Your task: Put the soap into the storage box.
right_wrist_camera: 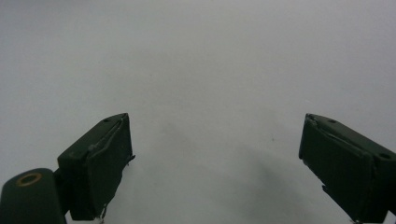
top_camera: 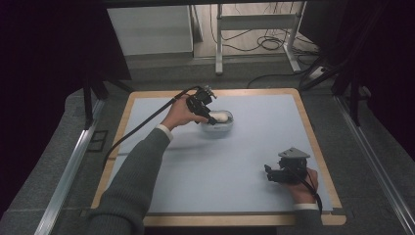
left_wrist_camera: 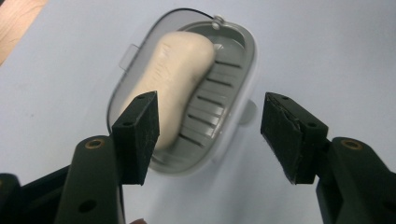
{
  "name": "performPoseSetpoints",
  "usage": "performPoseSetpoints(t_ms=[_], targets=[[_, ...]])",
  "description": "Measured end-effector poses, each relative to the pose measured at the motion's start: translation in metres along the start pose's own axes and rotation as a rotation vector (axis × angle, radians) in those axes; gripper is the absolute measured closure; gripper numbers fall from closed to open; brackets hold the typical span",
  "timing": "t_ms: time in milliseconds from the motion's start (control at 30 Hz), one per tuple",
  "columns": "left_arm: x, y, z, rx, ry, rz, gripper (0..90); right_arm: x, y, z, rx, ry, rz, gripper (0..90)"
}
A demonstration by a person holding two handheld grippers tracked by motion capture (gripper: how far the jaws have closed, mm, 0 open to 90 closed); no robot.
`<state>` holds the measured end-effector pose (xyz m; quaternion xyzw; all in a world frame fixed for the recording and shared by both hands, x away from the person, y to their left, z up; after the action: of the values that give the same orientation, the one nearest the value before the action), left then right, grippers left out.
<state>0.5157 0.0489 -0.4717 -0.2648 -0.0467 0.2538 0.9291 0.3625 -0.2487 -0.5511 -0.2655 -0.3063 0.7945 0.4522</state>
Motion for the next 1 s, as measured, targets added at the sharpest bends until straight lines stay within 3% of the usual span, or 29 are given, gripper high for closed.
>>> performPoseSetpoints(t_ms=[233, 667, 1000], targets=[[-0.009, 0.025, 0.015, -0.056, 0.012, 0.029, 34.6, 0.002, 0.000, -0.002, 0.008, -0.003, 0.005, 9.3], [-0.028, 0.097, 0.024, -0.092, 0.031, 0.094, 31.5, 0.006, -0.001, -0.003, 0.009, -0.003, 0.014, 9.3], [-0.049, 0.148, 0.034, -0.140, 0.017, 0.156, 30.5, 0.009, -0.002, -0.003, 0.008, -0.007, 0.018, 9.3]])
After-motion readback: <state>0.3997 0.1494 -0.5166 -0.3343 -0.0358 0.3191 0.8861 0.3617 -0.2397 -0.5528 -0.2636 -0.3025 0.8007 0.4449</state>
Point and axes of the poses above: each handheld gripper's, and its own axes: z roughly backward along the jaws, y roughly out of its underside, x roughly to its left, the point moved 5 cm from there along -z, roughly forward along the jaws
